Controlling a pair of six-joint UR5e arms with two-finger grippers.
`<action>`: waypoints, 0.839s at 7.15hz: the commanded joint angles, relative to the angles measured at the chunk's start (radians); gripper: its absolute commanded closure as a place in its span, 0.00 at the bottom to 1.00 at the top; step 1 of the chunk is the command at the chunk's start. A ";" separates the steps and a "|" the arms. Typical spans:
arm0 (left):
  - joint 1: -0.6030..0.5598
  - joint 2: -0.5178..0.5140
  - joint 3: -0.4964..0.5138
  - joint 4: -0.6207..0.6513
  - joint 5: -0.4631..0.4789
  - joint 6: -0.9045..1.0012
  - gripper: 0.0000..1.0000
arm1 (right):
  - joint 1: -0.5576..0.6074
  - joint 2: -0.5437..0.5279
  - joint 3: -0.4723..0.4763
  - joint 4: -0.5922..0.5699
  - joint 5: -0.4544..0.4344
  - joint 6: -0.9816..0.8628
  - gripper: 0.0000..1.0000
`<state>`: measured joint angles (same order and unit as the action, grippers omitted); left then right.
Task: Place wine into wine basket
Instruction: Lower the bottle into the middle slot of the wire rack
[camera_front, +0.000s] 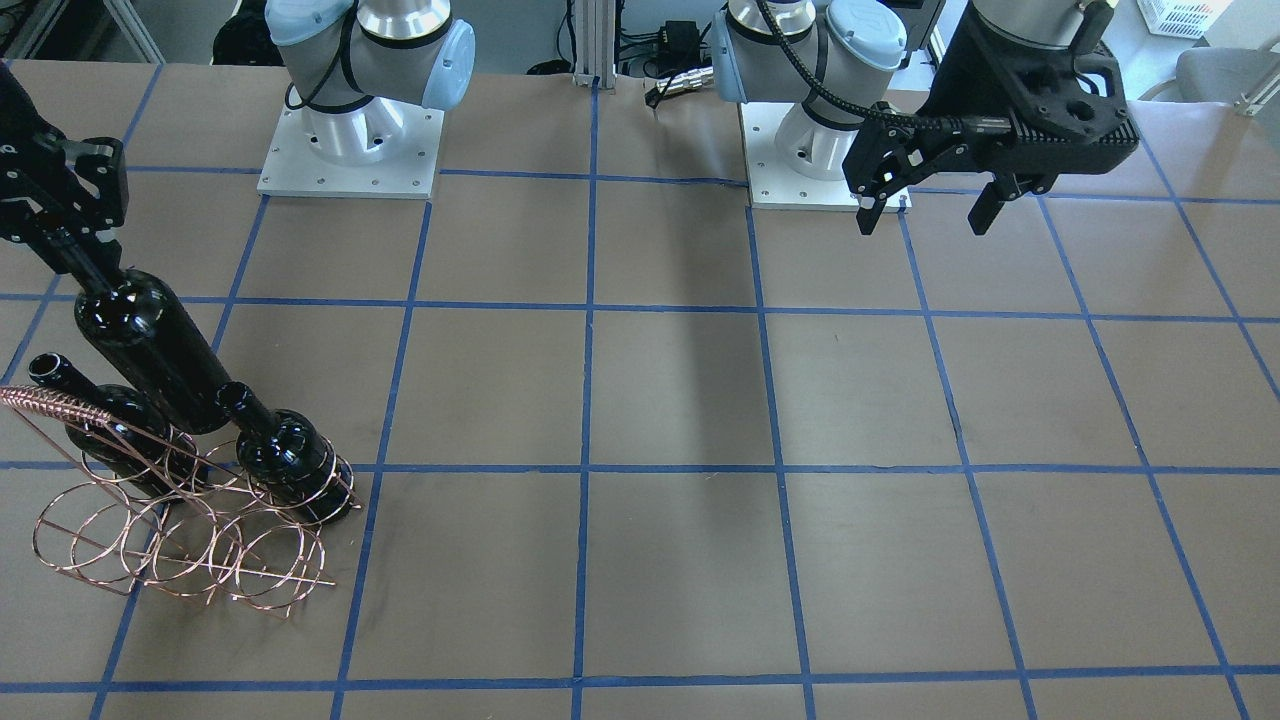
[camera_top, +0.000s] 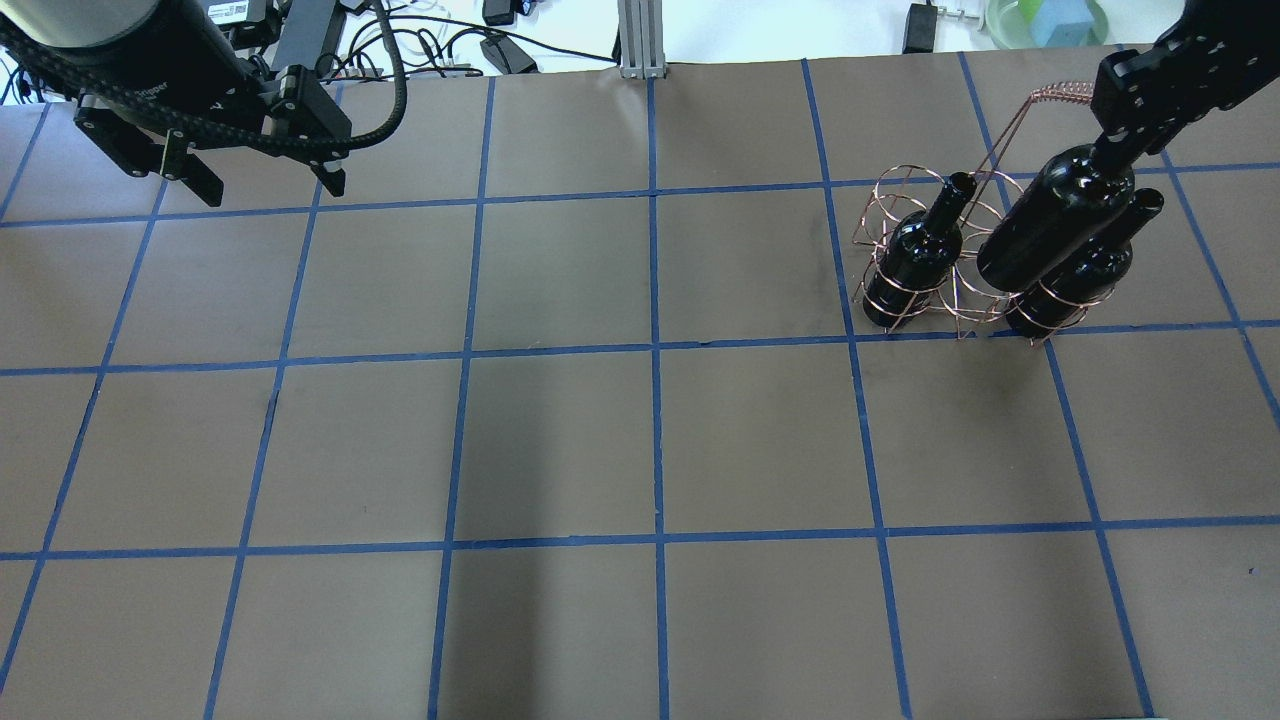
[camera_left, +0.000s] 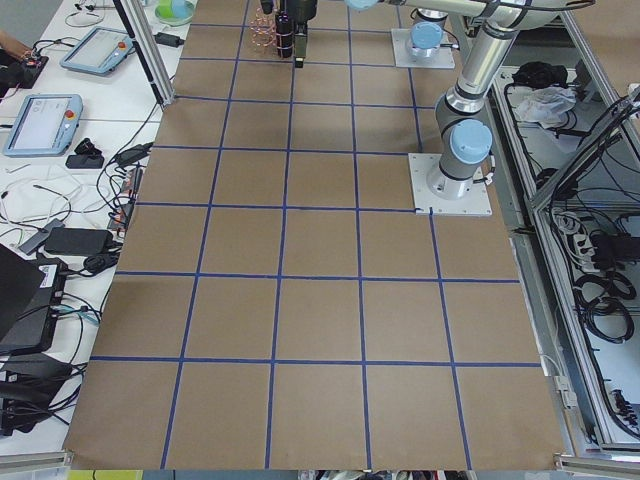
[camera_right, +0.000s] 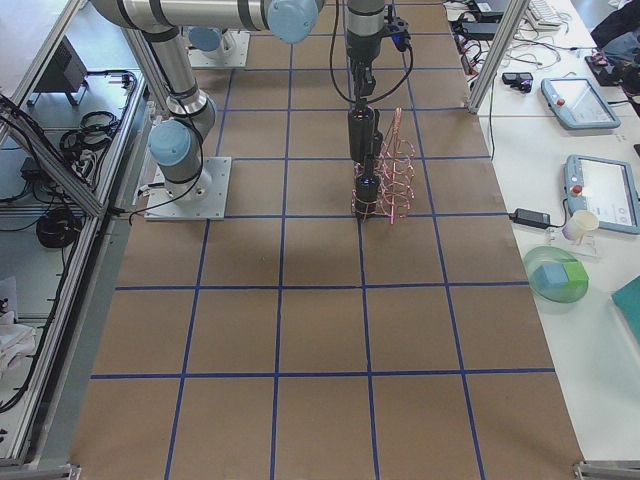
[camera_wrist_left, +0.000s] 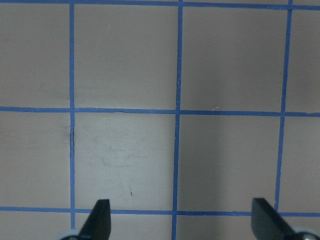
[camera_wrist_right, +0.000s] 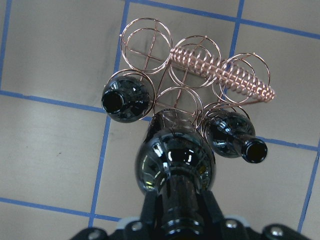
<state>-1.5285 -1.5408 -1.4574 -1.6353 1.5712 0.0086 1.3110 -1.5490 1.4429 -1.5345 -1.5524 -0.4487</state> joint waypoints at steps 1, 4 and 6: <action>-0.001 0.001 -0.001 0.000 -0.005 0.007 0.00 | -0.003 0.041 -0.001 -0.050 0.011 -0.001 1.00; -0.002 0.002 -0.003 -0.001 0.000 0.005 0.00 | -0.001 0.076 -0.001 -0.075 0.008 -0.002 1.00; -0.002 0.005 -0.006 -0.001 0.000 0.005 0.00 | -0.001 0.098 -0.001 -0.078 -0.008 -0.013 1.00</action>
<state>-1.5307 -1.5376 -1.4614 -1.6366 1.5702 0.0140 1.3100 -1.4665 1.4419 -1.6113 -1.5496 -0.4536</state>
